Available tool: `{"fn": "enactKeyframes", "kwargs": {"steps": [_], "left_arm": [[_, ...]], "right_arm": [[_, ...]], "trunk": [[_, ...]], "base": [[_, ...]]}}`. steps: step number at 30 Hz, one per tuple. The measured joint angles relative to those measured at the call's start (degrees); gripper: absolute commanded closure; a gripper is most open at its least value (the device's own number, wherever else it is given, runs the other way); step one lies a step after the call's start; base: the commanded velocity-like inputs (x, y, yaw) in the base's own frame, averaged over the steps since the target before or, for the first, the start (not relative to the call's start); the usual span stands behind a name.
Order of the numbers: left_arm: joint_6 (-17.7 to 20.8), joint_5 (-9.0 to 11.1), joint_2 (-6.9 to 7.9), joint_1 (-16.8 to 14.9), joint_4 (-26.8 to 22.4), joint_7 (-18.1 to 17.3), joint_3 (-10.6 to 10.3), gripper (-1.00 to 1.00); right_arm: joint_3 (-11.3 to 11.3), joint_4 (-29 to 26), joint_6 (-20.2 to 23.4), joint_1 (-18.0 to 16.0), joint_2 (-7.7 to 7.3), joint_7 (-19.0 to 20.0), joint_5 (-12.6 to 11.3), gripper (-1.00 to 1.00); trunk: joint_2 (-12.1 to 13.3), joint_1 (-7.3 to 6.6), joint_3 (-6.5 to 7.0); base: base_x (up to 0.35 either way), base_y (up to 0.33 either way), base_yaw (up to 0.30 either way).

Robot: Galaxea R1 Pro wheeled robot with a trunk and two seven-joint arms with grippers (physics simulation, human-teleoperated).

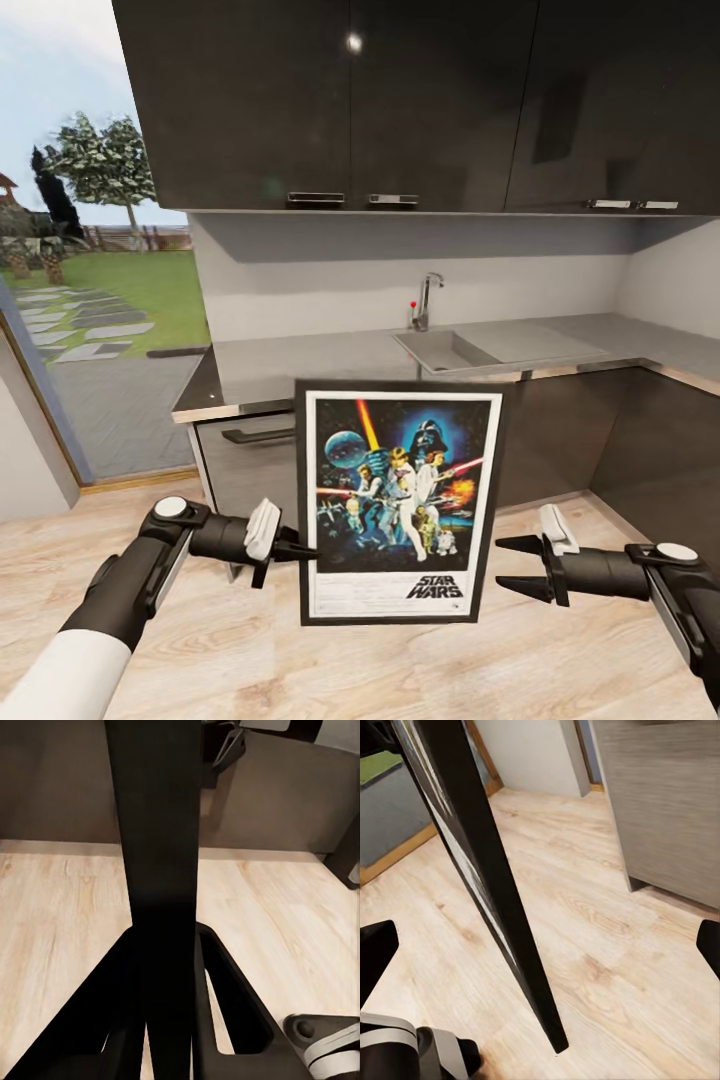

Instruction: Pick up the poster from the kitchen countertop and hang it on one of the wall nails in the kitchen.

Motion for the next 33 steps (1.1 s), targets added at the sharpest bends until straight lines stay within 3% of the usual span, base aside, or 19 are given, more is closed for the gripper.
{"fn": "enactKeyframes", "kwargs": {"steps": [7,11,17,33], "left_arm": [[0.00,0.05,0.07,0.10,0.05,0.00,-0.29,1.00],[0.00,0.05,0.10,0.10,0.08,0.00,-0.30,1.00],[0.00,0.05,0.12,0.14,0.10,0.00,-0.31,1.00],[0.00,0.12,0.63,0.13,0.09,0.00,-0.31,1.00]], "right_arm": [[0.66,-0.03,-0.02,-0.09,0.05,0.30,-0.04,-1.00],[3.71,-0.04,-0.12,-0.10,0.06,0.28,-0.07,-1.00],[5.72,-0.03,-0.88,-0.10,0.06,0.25,-0.08,-1.00],[6.41,-0.02,-1.41,-0.02,0.23,0.24,-0.08,-1.00]], "trunk": [[0.00,0.00,0.00],[0.00,0.00,0.00],[0.00,0.00,0.00],[0.00,0.00,0.00]], "base": [[0.000,0.000,0.000],[0.000,0.000,0.000],[0.000,0.000,0.000],[0.000,0.000,0.000]]}}
